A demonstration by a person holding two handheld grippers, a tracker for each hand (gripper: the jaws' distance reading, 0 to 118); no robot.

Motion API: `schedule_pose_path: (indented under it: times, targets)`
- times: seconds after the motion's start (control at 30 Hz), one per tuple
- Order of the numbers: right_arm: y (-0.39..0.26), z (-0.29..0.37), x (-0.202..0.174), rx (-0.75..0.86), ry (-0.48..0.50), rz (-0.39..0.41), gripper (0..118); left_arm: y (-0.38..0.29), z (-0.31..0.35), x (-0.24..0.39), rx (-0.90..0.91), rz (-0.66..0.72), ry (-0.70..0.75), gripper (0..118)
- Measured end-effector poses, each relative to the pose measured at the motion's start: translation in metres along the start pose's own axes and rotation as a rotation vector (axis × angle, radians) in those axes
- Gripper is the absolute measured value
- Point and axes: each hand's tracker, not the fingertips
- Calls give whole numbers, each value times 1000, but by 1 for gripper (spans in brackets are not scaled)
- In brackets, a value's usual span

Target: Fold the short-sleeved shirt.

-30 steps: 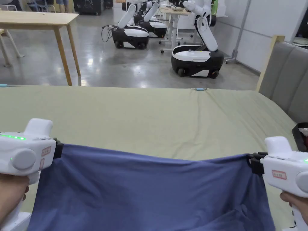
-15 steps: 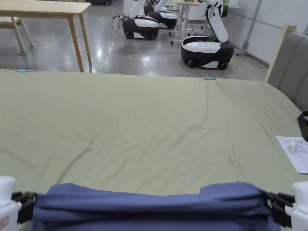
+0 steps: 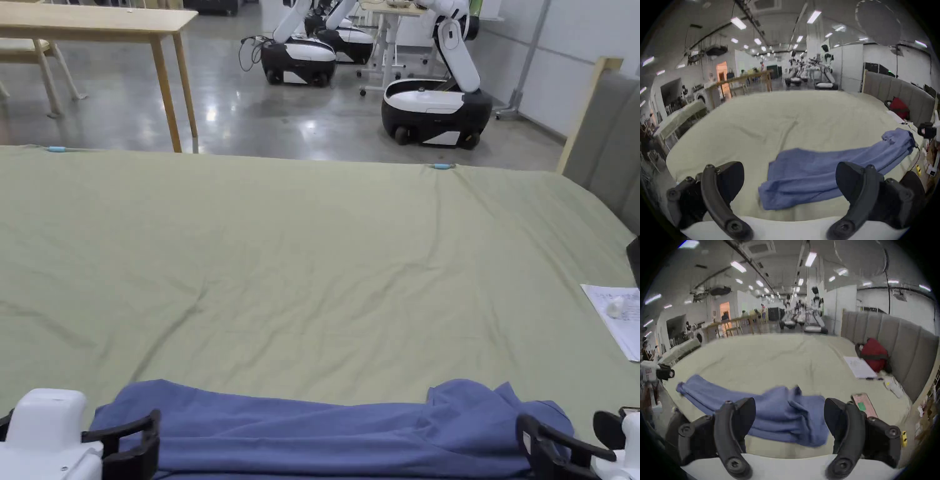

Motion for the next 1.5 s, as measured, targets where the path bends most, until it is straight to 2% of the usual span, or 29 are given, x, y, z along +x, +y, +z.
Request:
schedule_pose_path:
  times: [0.1,0.13,0.17,0.2,0.23,0.3,0.43,0.47,0.53,0.57,0.6,0.77,0.83,0.9,0.97,1.1,1.13,1.17,1.2,1.23,1.27,1.3,1.37,1.5]
  targets:
    - [22,14,-45,125,47,-44,92,5,1,16,46,13,-31,111]
    - [25,16,-55,149,62,-45,86,1,-4,14,46,4,-48,104]
    - [27,16,-68,171,60,-34,64,0,-6,16,39,-20,-52,84]
    - [30,15,-77,172,31,-4,8,1,-9,18,13,-66,-37,23]
    - [30,13,-87,162,-17,40,0,-1,-13,17,-37,-132,-22,0]
    - [31,9,-99,140,53,86,0,-7,-15,4,-33,-119,-79,0]
    - [27,10,-115,135,42,110,0,-23,-13,-49,-86,82,-88,1]
    - [20,6,-109,125,53,99,0,-30,-16,-69,-113,144,-90,13]
    - [14,4,-112,103,72,72,0,-45,-19,-100,-192,263,-109,94]
    - [11,3,-115,88,77,68,0,-55,-25,-116,-242,326,-138,118]
    - [7,-1,-112,76,82,67,0,-64,-28,-127,-272,381,-185,117]
    - [-1,-10,-128,28,96,59,0,-120,-66,-169,-360,868,-500,118]
    - [-1,-13,-130,19,107,33,0,-129,-84,-170,-275,973,-655,118]
    - [0,-16,-133,17,112,25,0,-122,-108,-169,-313,1092,-772,118]
    - [3,-17,-134,13,114,23,0,-116,-129,-160,-363,1164,-884,118]
    - [7,-18,-136,18,117,20,0,-92,-148,-129,-386,1110,-853,118]
    - [8,-17,-137,20,117,17,0,-84,-149,-122,-404,1068,-830,113]
    - [8,-17,-138,21,117,12,0,-78,-149,-116,-423,1028,-789,99]
    - [9,-17,-137,22,116,6,0,-77,-151,-111,-450,995,-731,44]
    - [9,-17,-137,23,115,3,0,-84,-159,-108,-497,966,-662,5]
    - [9,-16,-137,23,114,1,0,-91,-161,-106,-510,957,-608,5]
    - [9,-17,-136,23,113,-2,0,-96,-158,-107,-470,984,-653,5]
    - [9,-16,-133,23,108,-5,0,-98,-153,-122,-403,1027,-598,4]
    - [8,-13,-125,30,106,-14,0,-82,-141,-135,-376,807,-471,4]
